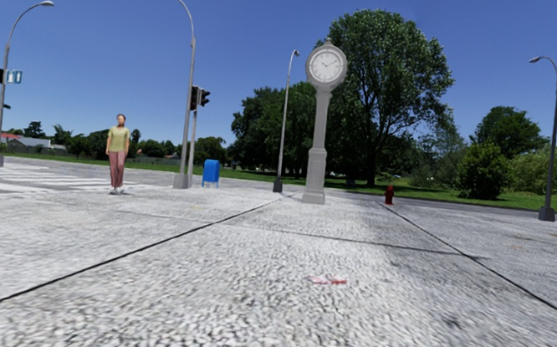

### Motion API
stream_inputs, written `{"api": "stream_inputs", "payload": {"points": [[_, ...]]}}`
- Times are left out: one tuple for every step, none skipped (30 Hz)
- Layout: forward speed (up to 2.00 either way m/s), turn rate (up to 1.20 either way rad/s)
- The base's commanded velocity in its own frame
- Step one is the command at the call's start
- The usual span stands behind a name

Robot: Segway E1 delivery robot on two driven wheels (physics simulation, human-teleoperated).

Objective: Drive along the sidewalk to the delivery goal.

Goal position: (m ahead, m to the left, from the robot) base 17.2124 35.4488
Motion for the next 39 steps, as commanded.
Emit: {"api": "stream_inputs", "payload": {"points": [[2.00,0.00],[2.00,0.00],[2.00,0.00],[2.00,0.00],[2.00,0.00],[2.00,0.00],[2.00,0.00],[2.00,0.00],[2.00,0.00],[2.00,0.00],[2.00,0.00],[2.00,0.00],[2.00,0.00],[2.00,0.00],[2.00,0.00],[2.00,0.00],[2.00,0.00],[2.00,0.00],[2.00,0.00],[2.00,0.00],[2.00,0.00],[2.00,0.00],[2.00,0.00],[2.00,0.00],[2.00,0.00],[2.00,0.00],[2.00,0.00],[2.00,0.00],[2.00,0.00],[2.00,0.00],[2.00,0.00],[2.00,0.00],[2.00,0.00],[2.00,0.00],[2.00,0.00],[2.00,0.00],[2.00,0.00],[2.00,0.04],[2.00,0.21]]}}
